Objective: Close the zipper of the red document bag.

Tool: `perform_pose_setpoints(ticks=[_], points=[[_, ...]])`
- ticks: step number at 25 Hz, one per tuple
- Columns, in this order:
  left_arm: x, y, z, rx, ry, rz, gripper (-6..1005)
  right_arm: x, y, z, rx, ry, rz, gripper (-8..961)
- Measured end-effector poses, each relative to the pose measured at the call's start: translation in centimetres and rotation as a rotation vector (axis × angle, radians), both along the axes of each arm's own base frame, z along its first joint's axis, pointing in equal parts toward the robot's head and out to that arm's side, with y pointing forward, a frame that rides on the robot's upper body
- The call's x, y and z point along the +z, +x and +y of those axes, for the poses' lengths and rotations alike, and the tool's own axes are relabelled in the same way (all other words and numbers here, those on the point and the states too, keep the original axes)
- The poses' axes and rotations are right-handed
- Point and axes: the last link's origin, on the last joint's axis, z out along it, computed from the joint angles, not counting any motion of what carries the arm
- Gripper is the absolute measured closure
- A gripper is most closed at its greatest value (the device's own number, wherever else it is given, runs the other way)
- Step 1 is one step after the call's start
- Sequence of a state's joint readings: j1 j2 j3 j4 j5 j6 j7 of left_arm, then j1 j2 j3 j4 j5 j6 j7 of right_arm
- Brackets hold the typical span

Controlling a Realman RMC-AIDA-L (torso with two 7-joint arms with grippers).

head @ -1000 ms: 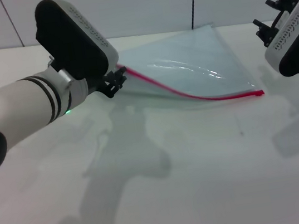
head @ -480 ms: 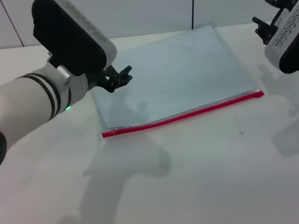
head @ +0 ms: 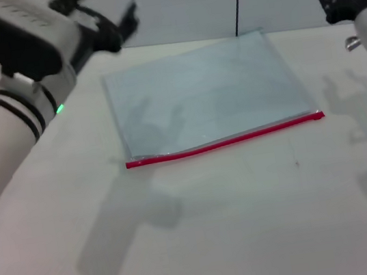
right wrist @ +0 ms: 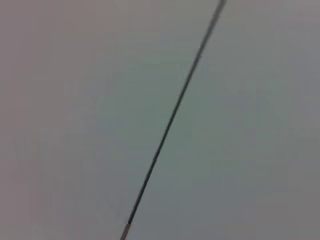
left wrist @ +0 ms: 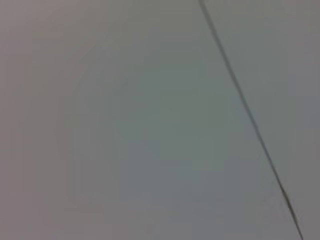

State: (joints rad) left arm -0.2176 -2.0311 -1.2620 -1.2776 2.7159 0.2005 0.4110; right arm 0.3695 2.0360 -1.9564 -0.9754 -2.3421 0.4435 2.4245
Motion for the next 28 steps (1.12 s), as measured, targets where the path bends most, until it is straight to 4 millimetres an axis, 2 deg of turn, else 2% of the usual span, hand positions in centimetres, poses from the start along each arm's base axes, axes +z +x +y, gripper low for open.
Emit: perform_pose_setpoints(ticks=[6, 10, 11, 18, 23, 28], points=[[-0.5, -2.0, 0.1, -0.047, 0.108, -0.105, 216, -1.3, 1.4, -1.5, -0.002, 0.105, 0.172, 539], [-0.9, -3.8, 0.2, -0.053, 0.141, -0.138, 218, -1.5, 3.8, -1.9, -0.036, 0.104, 0.300, 540], [-0.8, -4.1, 0.2, -0.058, 0.153, -0.159, 218, -1.3, 4.9, -2.0, -0.051, 0.106, 0.327, 540], [-0.4, -7.1, -0.3, -0.032, 0.190, -0.231, 219, -1.1, 7.1, -2.5, -0.111, 0.121, 0.308, 543], [-0.4, -8.3, -0.6, -0.021, 0.193, -0.218, 220, -0.7, 9.1, -3.3, -0.191, 0.155, 0.333, 546], [-0.8, -9.3, -0.9, 0.015, 0.168, -0.268, 220, -1.0, 10.2, -3.7, -0.226, 0.145, 0.315, 546]])
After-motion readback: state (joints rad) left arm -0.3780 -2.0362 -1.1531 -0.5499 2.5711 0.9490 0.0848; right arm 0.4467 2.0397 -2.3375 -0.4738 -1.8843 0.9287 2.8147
